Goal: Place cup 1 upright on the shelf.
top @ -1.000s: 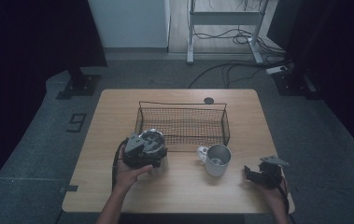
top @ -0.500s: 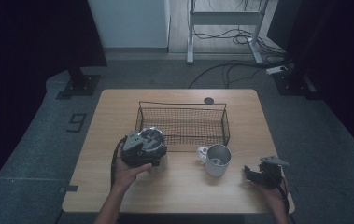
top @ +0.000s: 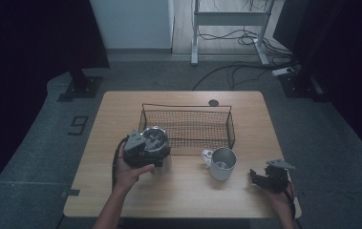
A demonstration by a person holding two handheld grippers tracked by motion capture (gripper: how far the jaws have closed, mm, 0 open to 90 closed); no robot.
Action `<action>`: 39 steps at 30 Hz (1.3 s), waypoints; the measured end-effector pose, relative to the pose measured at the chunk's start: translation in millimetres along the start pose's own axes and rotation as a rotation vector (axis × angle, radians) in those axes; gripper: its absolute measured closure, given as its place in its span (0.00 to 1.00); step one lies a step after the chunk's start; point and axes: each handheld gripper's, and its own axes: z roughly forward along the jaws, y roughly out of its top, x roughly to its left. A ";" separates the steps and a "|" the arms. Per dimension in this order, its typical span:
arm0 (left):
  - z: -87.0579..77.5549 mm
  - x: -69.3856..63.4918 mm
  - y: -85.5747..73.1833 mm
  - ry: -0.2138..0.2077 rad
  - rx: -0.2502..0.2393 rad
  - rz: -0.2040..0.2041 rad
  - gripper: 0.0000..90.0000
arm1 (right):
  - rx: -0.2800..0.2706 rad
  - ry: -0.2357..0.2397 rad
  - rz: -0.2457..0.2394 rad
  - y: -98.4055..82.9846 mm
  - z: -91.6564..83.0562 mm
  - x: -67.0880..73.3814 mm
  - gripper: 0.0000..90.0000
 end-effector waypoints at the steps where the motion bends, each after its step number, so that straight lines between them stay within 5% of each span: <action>1: 0.0 0.0 0.7 0.000 0.001 0.000 0.03 | 0.000 0.000 0.000 0.0 0.0 0.0 0.18; 39: 1.7 7.7 23.8 0.003 -0.008 -0.007 0.03 | 0.000 -0.007 0.006 0.0 0.0 -0.4 0.18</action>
